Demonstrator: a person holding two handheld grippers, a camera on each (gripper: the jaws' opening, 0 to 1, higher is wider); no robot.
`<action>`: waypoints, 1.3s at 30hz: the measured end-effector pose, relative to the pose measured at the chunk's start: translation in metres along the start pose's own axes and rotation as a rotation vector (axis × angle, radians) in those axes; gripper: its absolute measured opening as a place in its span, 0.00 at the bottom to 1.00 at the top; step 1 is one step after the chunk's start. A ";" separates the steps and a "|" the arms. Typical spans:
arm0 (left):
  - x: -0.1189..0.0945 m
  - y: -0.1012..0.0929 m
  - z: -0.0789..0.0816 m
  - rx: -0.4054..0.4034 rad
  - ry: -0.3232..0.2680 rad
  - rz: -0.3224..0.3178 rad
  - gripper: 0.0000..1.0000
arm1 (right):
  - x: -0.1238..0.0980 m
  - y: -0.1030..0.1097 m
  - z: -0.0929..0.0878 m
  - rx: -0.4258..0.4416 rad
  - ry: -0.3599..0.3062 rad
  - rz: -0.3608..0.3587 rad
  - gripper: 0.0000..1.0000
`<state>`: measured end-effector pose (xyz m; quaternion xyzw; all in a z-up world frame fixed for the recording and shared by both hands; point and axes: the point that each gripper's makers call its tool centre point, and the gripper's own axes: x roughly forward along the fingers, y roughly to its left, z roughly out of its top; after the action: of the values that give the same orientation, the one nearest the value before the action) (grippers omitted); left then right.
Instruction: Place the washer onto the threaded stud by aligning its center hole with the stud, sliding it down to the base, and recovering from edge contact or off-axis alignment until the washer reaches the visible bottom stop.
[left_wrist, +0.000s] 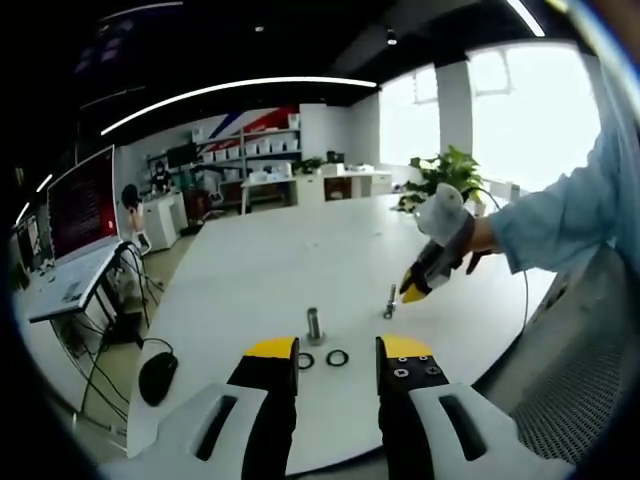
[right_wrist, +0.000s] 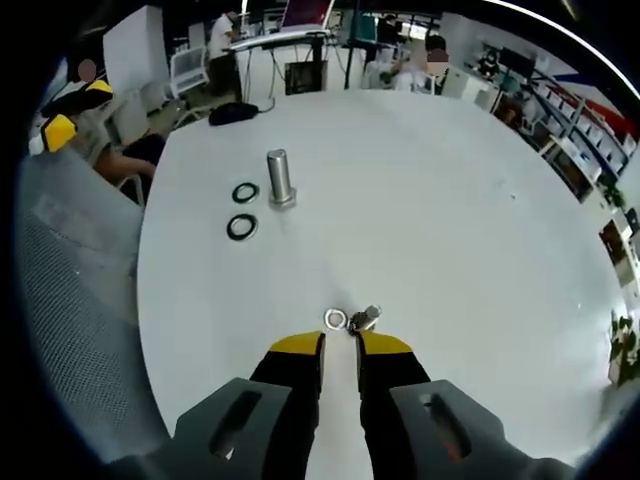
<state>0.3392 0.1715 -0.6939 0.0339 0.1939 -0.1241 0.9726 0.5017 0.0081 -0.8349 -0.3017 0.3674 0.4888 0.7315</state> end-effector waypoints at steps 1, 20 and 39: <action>0.000 0.000 0.000 -0.001 -0.001 0.000 0.29 | 0.001 0.001 0.000 0.001 0.001 0.003 0.15; 0.000 -0.001 -0.002 -0.004 0.014 -0.003 0.28 | 0.026 0.013 -0.006 0.029 0.030 0.053 0.15; 0.001 -0.001 -0.003 -0.007 0.019 -0.005 0.28 | 0.038 0.005 -0.010 0.045 0.042 0.038 0.17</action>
<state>0.3385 0.1703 -0.6971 0.0313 0.2039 -0.1253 0.9704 0.5039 0.0207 -0.8729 -0.2885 0.3993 0.4877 0.7207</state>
